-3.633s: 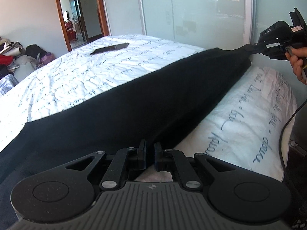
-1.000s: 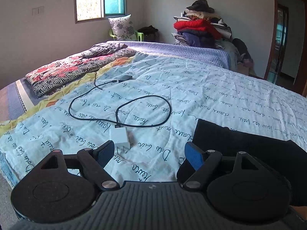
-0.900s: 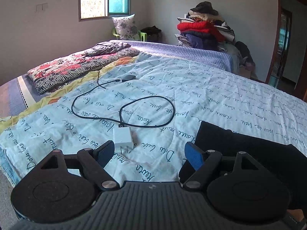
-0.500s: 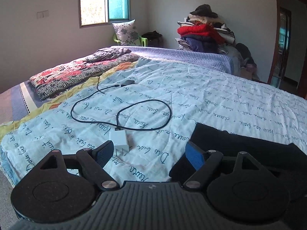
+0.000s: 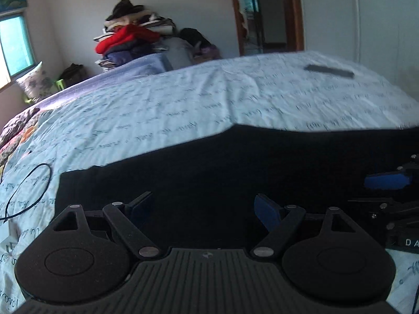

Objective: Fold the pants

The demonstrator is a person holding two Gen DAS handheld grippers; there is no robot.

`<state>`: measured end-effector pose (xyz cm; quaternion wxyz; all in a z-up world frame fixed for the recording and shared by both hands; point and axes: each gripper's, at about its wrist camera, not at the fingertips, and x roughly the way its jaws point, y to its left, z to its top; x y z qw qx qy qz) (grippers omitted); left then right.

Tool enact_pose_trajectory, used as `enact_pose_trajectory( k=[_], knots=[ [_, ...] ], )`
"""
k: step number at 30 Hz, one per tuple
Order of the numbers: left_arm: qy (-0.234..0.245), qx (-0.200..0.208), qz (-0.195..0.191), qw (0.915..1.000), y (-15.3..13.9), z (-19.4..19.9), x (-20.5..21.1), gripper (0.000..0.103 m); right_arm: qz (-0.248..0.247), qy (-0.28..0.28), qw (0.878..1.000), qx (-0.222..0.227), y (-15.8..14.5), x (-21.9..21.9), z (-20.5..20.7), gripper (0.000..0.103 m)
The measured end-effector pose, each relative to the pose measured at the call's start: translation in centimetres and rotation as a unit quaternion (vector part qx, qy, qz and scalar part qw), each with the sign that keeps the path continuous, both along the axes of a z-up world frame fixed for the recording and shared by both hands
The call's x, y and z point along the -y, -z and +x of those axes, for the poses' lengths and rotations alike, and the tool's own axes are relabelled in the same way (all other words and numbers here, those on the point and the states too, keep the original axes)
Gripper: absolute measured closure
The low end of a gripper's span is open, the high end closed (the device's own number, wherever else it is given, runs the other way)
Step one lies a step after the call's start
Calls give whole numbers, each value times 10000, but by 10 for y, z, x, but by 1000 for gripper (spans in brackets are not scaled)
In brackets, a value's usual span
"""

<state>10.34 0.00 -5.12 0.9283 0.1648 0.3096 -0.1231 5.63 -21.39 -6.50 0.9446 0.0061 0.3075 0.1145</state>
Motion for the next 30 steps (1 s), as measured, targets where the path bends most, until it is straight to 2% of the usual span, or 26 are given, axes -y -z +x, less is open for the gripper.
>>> enact_pose_trajectory(
  k=[2, 3, 4, 5, 7, 9, 11, 12, 14, 16, 18, 20, 21, 22, 23, 25, 27, 30],
  knots=[
    [93, -41, 470, 9988, 19, -9, 12, 19, -216, -135, 9991, -348, 19, -7, -1, 62],
    [131, 65, 610, 9980, 24, -16, 14, 19, -506, -219, 9980, -306, 27, -10, -7, 62],
    [164, 200, 674, 9974, 24, -23, 14, 19, -694, -303, 9969, -191, 29, -10, -18, 62],
    [200, 268, 670, 9972, 21, -27, 15, 18, -656, -298, 9972, -218, 26, -5, -24, 62],
    [213, 246, 432, 9985, 13, -24, 20, 15, -262, -127, 9995, -98, 13, 10, -33, 62],
    [227, 104, 260, 9993, 13, -17, 29, 10, -169, 171, 9997, 89, 7, 24, -35, 57],
    [372, -23, 591, 9976, 25, -21, 46, 15, -498, 433, 9978, -83, 16, 34, -32, 56],
    [403, 132, 748, 9963, 28, -29, 52, 18, -641, 438, 9966, -272, 24, 38, -32, 56],
    [523, 460, 926, 9933, 26, -44, 64, 17, -599, 261, 9975, -253, 26, 45, -47, 56],
    [759, 482, 640, 9939, 16, -46, 77, 13, -393, 245, 9985, -286, 18, 60, -56, 58],
    [740, 431, 327, 9958, 12, -38, 89, 7, -277, 683, 9972, -97, 12, 86, -55, 52],
    [718, 160, 305, 9968, 20, -27, 102, 9, -395, 1345, 9901, -1, 13, 110, -49, 47],
    [721, -66, 410, 9965, 26, -24, 107, 15, -433, 1495, 9878, -19, 15, 120, -46, 44],
    [732, -112, 349, 9966, 27, -26, 110, 23, -512, 1547, 9864, -234, 21, 129, -44, 43],
    [752, -90, 240, 9968, 25, -28, 111, 22, -641, 1464, 9860, -473, 28, 131, -44, 43],
    [932, -144, 37, 9955, 15, -25, 116, 20, -895, 1131, 9890, -337, 30, 127, -60, 43],
    [967, -176, -134, 9951, 5, -12, 129, 18, -801, 967, 9914, -358, 24, 136, -66, 45],
    [1034, -263, -283, 9939, 4, 15, 159, 15, -804, 1435, 9863, -140, 15, 167, -56, 44]
  ],
)
